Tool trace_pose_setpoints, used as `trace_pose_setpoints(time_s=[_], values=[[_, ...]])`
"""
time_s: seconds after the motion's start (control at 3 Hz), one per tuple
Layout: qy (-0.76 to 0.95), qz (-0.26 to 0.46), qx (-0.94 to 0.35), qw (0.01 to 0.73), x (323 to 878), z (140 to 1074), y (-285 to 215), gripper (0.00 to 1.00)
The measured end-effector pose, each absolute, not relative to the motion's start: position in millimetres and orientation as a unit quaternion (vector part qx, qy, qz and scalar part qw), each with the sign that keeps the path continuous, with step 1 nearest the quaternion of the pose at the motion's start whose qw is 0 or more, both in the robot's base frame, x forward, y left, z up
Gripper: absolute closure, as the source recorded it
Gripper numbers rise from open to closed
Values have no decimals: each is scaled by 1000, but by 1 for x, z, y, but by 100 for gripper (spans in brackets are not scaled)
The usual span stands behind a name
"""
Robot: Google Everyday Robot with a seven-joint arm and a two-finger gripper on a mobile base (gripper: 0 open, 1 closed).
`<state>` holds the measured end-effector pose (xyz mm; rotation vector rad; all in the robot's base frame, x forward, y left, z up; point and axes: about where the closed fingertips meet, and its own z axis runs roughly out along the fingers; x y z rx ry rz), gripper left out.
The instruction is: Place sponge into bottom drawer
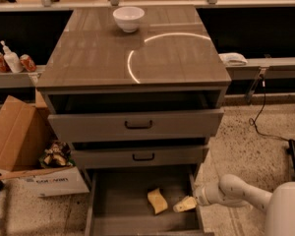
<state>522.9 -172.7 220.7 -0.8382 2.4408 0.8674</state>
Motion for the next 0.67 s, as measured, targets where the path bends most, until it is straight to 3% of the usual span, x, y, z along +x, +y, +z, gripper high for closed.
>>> trace_pose_setpoints(time_s=[0.67], values=[[883, 308, -280, 216, 512, 220, -197, 0]])
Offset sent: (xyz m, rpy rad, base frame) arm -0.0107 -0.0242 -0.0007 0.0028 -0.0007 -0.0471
